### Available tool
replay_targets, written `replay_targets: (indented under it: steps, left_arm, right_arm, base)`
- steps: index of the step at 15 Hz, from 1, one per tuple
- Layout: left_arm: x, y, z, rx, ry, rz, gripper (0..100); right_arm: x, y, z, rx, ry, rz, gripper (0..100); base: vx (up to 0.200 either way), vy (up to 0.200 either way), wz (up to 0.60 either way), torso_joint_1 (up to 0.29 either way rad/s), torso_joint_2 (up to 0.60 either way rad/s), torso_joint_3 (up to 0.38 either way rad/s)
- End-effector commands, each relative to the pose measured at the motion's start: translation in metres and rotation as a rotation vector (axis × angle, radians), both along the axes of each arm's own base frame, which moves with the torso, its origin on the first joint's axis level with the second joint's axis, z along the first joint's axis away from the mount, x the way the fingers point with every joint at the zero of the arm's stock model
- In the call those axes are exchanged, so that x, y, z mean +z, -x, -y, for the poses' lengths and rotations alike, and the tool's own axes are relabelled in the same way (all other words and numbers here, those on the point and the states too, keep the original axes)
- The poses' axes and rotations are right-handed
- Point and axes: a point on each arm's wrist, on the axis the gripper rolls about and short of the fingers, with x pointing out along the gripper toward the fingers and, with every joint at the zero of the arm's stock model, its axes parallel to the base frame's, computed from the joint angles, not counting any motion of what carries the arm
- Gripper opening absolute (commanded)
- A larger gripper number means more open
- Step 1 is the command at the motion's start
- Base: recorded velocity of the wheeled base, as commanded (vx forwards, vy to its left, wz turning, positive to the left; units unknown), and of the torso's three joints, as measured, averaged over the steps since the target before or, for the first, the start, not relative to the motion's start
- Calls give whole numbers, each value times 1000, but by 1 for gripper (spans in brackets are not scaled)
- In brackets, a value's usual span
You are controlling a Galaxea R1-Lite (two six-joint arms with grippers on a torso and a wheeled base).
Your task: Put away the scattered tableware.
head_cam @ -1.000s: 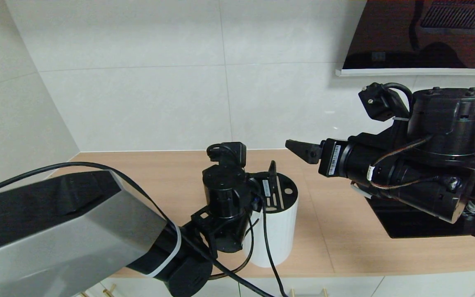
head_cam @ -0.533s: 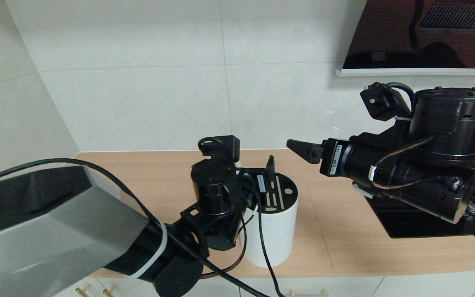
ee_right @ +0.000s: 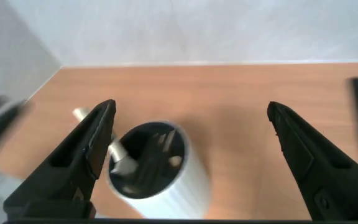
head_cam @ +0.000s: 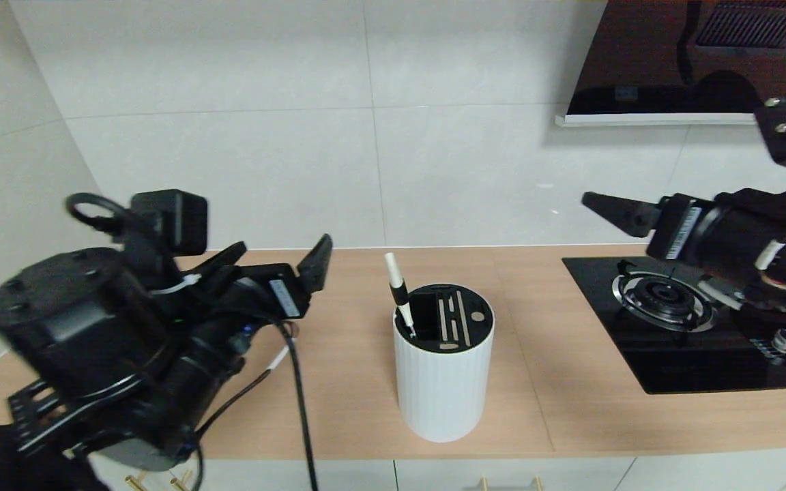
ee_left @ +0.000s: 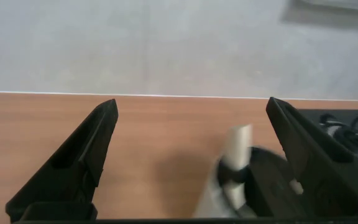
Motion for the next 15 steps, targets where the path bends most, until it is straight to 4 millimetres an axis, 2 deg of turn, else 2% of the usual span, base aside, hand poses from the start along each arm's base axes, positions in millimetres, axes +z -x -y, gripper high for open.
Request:
replay_targets:
  steps: [1,3,5,8,9,11,12,14,15]
  left_arm:
    - [15,62,-60,70,42,66,100]
    - [6,88,-79,85,17,33,100]
    - [6,110,-102,167,2,46,100]
    - [8,151,-129,286,-62,98,100]
    - [7,162,-134,302,-65,111,100]
    - [1,201,-146,349,-75,140,100]
    - [-6,218,-149,350,-95,145,100]
    - [-19,248,-151,340,-133,169,100]
    - [-20,251,-151,363,-131,161,100]
  right_arm:
    - [13,53,66,-194,20,140,100]
    - [17,87,85,-240,11,206,100]
    - [12,135,98,-266,14,207,100]
    - [-9,214,113,-281,53,241,100]
    - [-16,228,116,-303,83,259,100]
    - [-36,271,119,-384,177,349,100]
    - [-46,285,120,-403,231,376,100]
    - [-48,290,118,-467,276,377,100]
    - [-51,292,116,-483,281,380,100]
  base:
    - [0,0,0,0,0,0]
    - [0,0,0,0,0,0]
    - [0,0,0,0,0,0]
    - [0,0,0,0,0,0]
    - [0,0,0,0,0,0]
    - [0,0,0,0,0,0]
    - [0,0,0,0,0,0]
    - [0,0,0,0,0,0]
    - [0,0,0,0,0,0]
